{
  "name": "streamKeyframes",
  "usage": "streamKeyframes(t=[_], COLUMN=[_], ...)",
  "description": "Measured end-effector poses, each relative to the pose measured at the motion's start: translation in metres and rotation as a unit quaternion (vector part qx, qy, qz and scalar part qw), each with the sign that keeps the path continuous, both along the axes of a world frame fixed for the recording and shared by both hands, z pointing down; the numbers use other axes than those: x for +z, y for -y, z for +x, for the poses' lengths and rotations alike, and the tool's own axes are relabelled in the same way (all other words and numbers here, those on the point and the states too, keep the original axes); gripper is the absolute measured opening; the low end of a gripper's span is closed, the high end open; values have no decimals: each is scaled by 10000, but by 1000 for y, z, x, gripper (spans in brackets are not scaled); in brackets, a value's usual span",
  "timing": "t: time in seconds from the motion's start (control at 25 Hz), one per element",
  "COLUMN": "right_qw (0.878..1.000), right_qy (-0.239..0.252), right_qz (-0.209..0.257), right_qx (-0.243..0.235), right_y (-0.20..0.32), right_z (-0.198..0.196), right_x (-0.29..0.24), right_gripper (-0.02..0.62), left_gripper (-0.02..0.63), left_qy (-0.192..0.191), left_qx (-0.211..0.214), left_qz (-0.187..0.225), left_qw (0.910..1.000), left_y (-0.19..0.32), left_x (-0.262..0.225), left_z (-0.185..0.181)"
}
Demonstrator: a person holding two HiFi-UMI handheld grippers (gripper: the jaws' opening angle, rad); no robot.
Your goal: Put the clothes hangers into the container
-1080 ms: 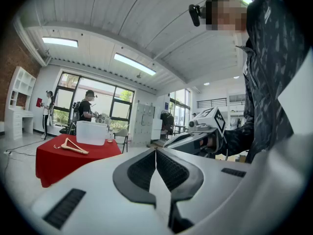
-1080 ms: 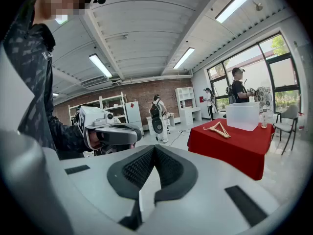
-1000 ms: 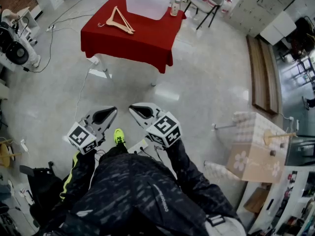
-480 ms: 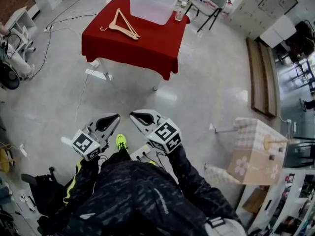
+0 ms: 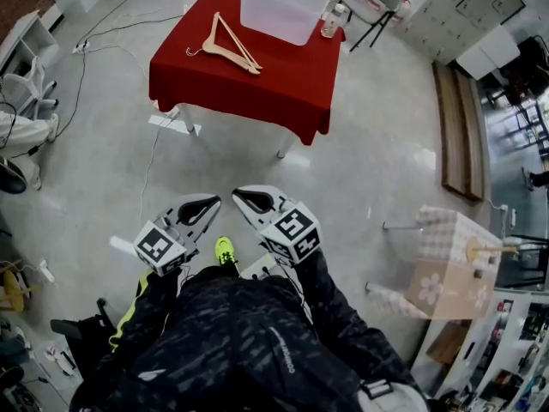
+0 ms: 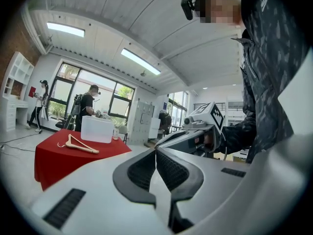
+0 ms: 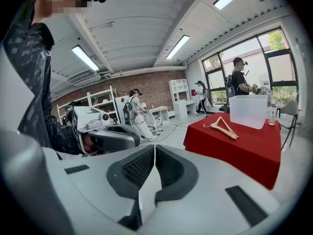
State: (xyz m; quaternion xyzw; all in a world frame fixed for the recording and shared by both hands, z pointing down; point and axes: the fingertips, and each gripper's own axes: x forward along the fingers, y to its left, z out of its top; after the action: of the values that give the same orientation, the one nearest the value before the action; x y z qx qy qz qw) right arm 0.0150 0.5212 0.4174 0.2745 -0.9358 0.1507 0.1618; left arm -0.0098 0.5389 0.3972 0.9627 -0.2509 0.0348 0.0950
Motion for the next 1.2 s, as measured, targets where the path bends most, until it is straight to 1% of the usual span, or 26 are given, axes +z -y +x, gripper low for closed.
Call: streamKeyframes(t=[0.16,0.36,0.6,0.68,0.8,0.92,1.04,1.2], right_qw=[10000,10000,9999,9998,9996,9994,9991,9993], right_qy=[-7,-41,-63,-95,-158,-265,-334,-347], right_qz=[62,84,120,157,220,223,243,94], right_qx=[56,-28,-98,-74,-35,-56,-45,-77], right_y=[23,38,64,78,104,128,158,200], right_z=[-15,-31,-46,-48,-49,-48,-42,-31], right_x=[-1,-5,-10,-9,-7,-1,4,21], right_gripper=[17,17,18,17,17,18,18,18], left_gripper=[12,12,12,12,12,12,12,12], left_qy=[47,-18,-119,-78,16,26,-97,-47], left_qx=[55,-101,-274,-363,-523,-603,-605,-577], left_qz=[88,121,8,-65,-184,-283,-284,-384], left_qw=[9999,9999,9996,9993,9985,9978,9977,9976], left_y=[19,32,53,64,89,113,141,184], left_x=[0,-9,-7,-7,-5,1,5,15], left_z=[-14,-34,-48,-52,-58,-61,-59,-51])
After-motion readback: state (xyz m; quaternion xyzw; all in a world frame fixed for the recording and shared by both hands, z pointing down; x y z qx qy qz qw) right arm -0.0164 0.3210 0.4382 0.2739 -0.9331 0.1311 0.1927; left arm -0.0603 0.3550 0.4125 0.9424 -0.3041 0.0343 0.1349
